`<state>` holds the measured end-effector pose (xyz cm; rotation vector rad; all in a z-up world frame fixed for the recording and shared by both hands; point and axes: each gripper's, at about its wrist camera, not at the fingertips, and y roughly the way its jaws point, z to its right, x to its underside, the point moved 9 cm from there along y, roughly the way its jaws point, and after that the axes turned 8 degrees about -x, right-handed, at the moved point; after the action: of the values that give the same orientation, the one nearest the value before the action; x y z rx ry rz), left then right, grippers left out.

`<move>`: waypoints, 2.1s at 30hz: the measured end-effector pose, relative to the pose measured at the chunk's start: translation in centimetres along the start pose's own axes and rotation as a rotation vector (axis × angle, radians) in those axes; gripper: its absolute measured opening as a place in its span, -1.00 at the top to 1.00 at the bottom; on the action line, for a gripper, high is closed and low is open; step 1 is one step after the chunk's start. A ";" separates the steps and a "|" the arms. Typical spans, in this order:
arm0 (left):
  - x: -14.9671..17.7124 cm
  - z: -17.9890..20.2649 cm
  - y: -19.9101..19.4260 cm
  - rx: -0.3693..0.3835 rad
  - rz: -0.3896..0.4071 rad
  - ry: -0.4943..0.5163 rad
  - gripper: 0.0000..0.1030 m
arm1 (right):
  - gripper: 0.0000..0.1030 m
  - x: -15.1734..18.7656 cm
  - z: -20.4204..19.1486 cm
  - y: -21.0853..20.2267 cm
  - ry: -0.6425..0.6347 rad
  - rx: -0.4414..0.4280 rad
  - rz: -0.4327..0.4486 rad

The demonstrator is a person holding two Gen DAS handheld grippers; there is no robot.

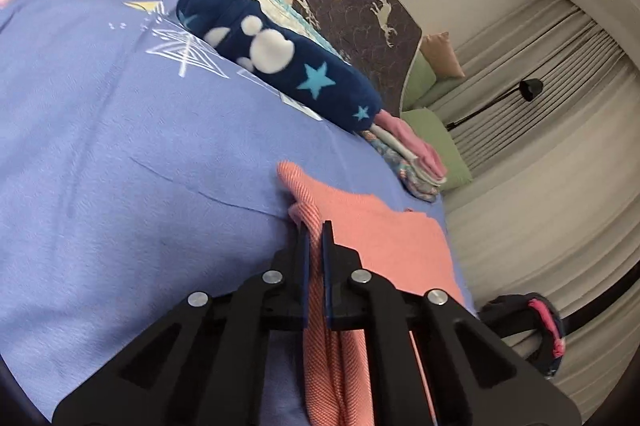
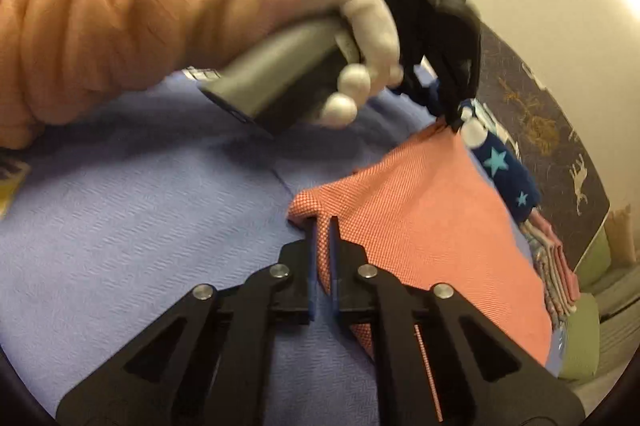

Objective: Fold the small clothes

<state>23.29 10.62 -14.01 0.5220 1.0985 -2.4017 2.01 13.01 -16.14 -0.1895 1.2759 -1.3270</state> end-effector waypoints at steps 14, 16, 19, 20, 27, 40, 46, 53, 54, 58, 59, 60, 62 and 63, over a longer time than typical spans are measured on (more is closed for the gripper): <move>2.8 -2.5 -4.0 -0.006 0.016 -0.023 0.63 | 0.28 1.2 -1.9 -1.9 -0.112 0.045 0.005; 3.9 -2.1 -5.1 0.007 0.019 -0.002 0.62 | 0.28 1.1 -1.7 -1.5 -0.128 0.091 -0.007; 5.7 -2.2 -7.3 0.012 0.040 0.008 0.55 | 0.27 0.7 -0.7 -0.4 -0.163 0.205 -0.037; 6.0 -2.5 -7.8 0.008 0.050 0.002 0.51 | 0.28 0.5 -0.7 -0.1 -0.170 0.217 -0.040; 7.8 -4.8 -8.7 0.032 0.036 -0.094 0.45 | 0.91 -1.2 0.0 -0.7 -0.140 0.187 0.069; 9.6 0.4 -4.8 0.296 -0.122 -0.166 0.86 | 0.91 -1.8 2.3 -4.9 0.108 0.062 0.143; 10.1 -0.2 -5.8 0.131 -0.072 -0.102 1.00 | 0.91 -1.4 2.4 -4.7 0.128 0.049 0.137; 10.9 -1.3 -7.0 0.190 -0.056 -0.159 0.99 | 0.90 -1.0 1.9 -3.9 0.127 0.032 0.125; 11.1 -1.1 -6.7 0.193 -0.069 -0.158 0.79 | 0.90 -0.9 1.9 -3.9 0.130 0.030 0.125; 11.1 -0.2 -5.4 0.206 -0.095 -0.143 0.63 | 0.89 -0.9 1.8 -3.7 0.139 0.019 0.120; 11.2 0.0 -5.3 0.210 -0.095 -0.134 0.78 | 0.89 -0.8 1.7 -3.7 0.139 0.019 0.118; 11.5 0.1 -5.2 0.186 -0.103 -0.112 0.90 | 0.89 -0.8 1.6 -3.6 0.137 0.019 0.115; 11.9 -0.3 -5.2 0.108 -0.108 -0.079 0.91 | 0.88 -0.6 1.2 -3.5 0.137 0.002 0.109; 12.0 -0.7 -5.4 0.070 -0.104 -0.066 0.98 | 0.88 -0.6 1.0 -3.4 0.136 -0.004 0.106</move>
<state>10.54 11.46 -17.19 0.4142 1.0402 -2.5366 0.87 11.77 -12.92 -0.0336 1.3839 -1.2632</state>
